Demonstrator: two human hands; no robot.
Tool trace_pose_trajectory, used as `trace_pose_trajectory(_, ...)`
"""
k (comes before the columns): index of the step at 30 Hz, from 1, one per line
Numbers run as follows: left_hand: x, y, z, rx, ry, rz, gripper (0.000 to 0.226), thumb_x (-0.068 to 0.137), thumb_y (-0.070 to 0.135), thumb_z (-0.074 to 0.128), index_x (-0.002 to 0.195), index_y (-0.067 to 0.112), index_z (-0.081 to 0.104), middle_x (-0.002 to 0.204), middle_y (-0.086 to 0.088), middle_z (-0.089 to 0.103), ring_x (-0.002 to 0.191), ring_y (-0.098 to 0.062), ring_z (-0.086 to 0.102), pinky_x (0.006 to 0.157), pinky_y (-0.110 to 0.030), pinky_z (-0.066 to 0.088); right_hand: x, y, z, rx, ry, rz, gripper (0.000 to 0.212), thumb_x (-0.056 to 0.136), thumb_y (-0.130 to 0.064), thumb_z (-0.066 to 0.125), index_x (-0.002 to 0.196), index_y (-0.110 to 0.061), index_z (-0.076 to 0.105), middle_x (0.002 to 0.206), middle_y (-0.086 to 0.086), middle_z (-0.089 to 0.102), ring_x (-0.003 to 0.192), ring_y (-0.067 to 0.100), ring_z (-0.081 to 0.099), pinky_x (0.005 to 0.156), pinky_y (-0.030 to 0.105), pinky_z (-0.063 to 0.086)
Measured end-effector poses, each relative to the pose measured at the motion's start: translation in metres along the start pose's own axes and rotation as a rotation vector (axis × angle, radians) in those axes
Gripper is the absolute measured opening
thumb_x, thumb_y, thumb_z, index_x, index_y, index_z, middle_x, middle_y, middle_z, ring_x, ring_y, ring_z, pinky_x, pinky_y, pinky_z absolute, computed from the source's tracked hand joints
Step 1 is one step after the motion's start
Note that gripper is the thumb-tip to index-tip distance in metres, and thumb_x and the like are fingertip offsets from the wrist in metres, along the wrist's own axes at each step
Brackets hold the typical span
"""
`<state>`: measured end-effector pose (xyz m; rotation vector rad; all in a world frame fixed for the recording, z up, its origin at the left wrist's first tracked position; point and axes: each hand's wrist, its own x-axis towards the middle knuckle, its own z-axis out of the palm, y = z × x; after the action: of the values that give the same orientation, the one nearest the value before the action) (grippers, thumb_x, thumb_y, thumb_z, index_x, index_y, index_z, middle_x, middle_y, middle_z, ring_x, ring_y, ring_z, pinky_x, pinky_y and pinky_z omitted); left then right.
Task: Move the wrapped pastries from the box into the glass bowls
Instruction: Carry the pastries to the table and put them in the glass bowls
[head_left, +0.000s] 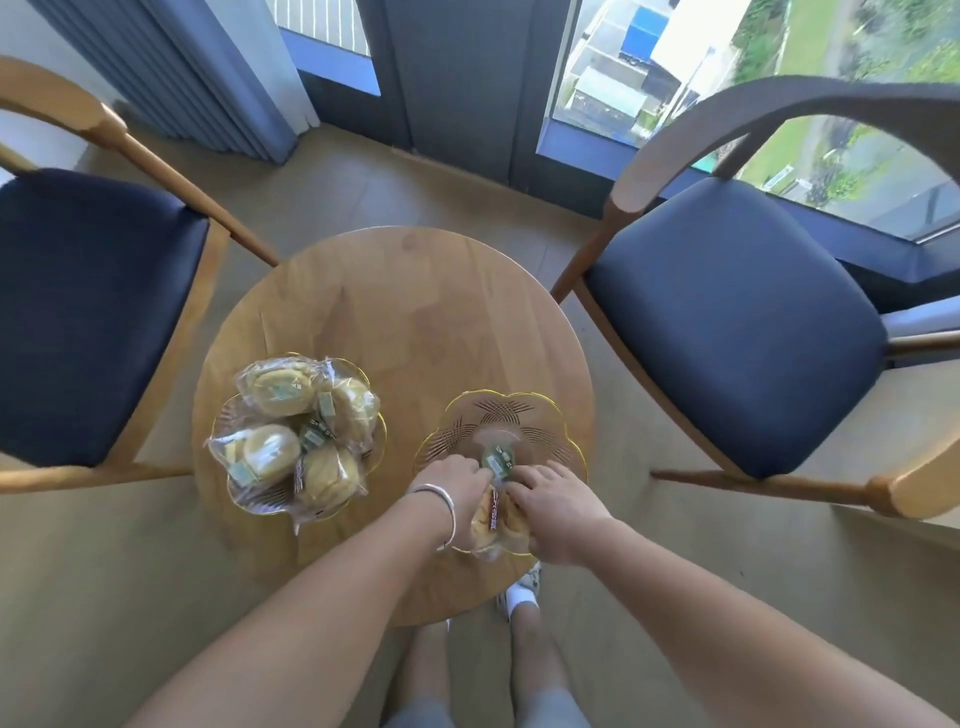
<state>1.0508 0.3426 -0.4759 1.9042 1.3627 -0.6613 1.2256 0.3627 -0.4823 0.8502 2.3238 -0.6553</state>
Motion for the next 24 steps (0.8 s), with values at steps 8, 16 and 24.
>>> trace_pose_trajectory(8,-0.005,-0.007,0.007,-0.1,0.116,0.017,0.087,0.075,0.055,0.067,0.141,0.009,0.033,0.143,-0.007,0.038,0.135,-0.025,0.027,0.114,-0.033,0.02,-0.002,0.002,-0.007,-0.075,0.023,-0.01,0.081,0.089,-0.043,0.053,0.154,-0.012,0.017,0.161,0.007,0.016,0.149,0.023,0.002,0.121,0.044,-0.005)
trace_pose_trajectory(16,-0.038,-0.004,-0.021,-0.029,0.167,-0.093,0.096,0.084,0.06,0.053,0.152,0.01,0.01,0.16,-0.008,0.013,0.147,-0.022,0.007,0.118,-0.037,0.008,-0.035,0.008,-0.045,0.008,0.155,0.095,0.088,0.084,-0.043,0.056,0.154,-0.012,0.013,0.161,0.004,0.015,0.149,0.02,0.005,0.12,0.038,-0.002)
trace_pose_trajectory(24,-0.069,0.006,-0.124,0.175,0.363,-0.1,0.1,0.086,0.071,0.043,0.153,0.012,-0.003,0.162,-0.007,0.003,0.148,-0.024,-0.002,0.12,-0.043,0.003,-0.091,0.009,-0.115,0.142,0.458,0.407,0.09,0.085,-0.054,0.063,0.153,-0.02,0.015,0.159,0.001,0.025,0.147,0.021,0.016,0.12,0.04,0.001)
